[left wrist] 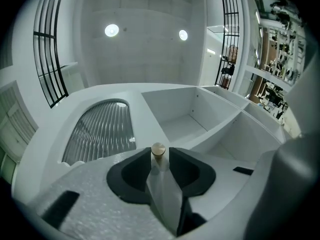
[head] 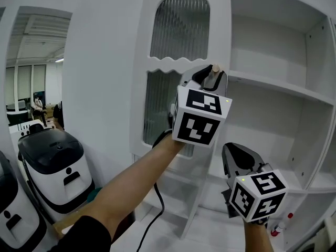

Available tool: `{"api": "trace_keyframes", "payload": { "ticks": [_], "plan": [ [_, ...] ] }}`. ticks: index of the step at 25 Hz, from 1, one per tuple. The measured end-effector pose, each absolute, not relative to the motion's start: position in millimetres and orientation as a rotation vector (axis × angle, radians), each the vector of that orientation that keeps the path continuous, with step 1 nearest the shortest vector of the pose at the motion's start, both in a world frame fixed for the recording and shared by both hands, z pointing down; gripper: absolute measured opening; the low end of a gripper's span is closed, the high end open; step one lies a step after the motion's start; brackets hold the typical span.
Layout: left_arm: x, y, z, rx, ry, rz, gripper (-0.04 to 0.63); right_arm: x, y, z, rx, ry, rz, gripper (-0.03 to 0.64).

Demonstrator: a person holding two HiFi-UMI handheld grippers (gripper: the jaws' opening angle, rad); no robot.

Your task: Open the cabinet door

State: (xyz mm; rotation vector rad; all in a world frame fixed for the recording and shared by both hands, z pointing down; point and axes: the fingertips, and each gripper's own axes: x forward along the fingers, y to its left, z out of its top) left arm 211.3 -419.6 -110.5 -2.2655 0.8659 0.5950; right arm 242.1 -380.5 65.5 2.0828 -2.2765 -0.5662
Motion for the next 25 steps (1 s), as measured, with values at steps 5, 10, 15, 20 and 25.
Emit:
{"api": "trace_keyframes", "payload": {
  "ticks": [5, 10, 15, 20, 25],
  "plan": [
    [211, -424, -116, -2.245, 0.892, 0.608, 0.114, 248, -382, 74, 2.095, -2.274, -0.531, 0.021],
    [214, -422, -117, -2.253, 0.875, 0.594, 0.092, 247, -390, 86, 2.086, -2.295, -0.484, 0.021],
    [213, -423, -115, -2.213, 0.903, 0.572, 0.084, 240, -397, 99, 2.032, -2.348, -0.408, 0.021],
    [208, -419, -113, -2.208, 0.916, 0.561, 0.08, 235, -401, 111, 1.987, -2.377, -0.354, 0.023],
    [202, -413, -114, -2.195, 0.926, 0.561, 0.08, 230, -401, 118, 1.951, -2.418, -0.321, 0.025]
  ]
}}
